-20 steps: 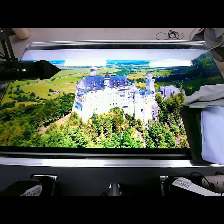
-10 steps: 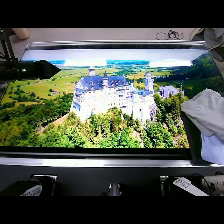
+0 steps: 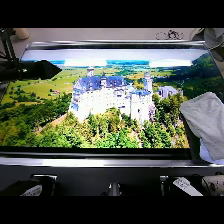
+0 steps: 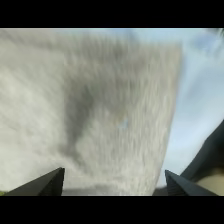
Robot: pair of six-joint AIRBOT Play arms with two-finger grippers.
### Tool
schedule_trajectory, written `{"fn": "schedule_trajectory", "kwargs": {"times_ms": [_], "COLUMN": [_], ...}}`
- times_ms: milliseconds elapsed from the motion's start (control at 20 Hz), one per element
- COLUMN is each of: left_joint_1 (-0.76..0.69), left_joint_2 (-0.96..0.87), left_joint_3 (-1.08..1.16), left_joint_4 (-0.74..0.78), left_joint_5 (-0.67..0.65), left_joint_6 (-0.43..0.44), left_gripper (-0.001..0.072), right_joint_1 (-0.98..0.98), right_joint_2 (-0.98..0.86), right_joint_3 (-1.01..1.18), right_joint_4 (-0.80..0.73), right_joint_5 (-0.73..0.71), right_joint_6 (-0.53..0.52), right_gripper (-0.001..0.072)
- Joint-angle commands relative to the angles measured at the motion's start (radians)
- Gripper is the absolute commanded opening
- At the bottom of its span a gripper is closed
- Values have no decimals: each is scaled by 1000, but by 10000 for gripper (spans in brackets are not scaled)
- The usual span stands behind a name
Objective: Fold the shirts.
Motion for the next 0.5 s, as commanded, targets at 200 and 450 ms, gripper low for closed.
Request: {"fn": "schedule_trajectory", "kwargs": {"times_ms": [200, 450], "left_joint_1": [-110, -197], "left_joint_2": [-82, -305], "left_joint_3": [136, 199], "left_joint_4": [487, 752], "left_joint_5": [-6, -394], "left_joint_6": [-194, -371], "left_gripper": [23, 603], "right_joint_1": [255, 876], "right_joint_2": [-13, -201], "right_joint_3": [502, 501], "right_joint_4": [88, -93], "right_joint_5": [-457, -48], "right_joint_6": [-120, -71], "right_gripper": [635, 614]}}
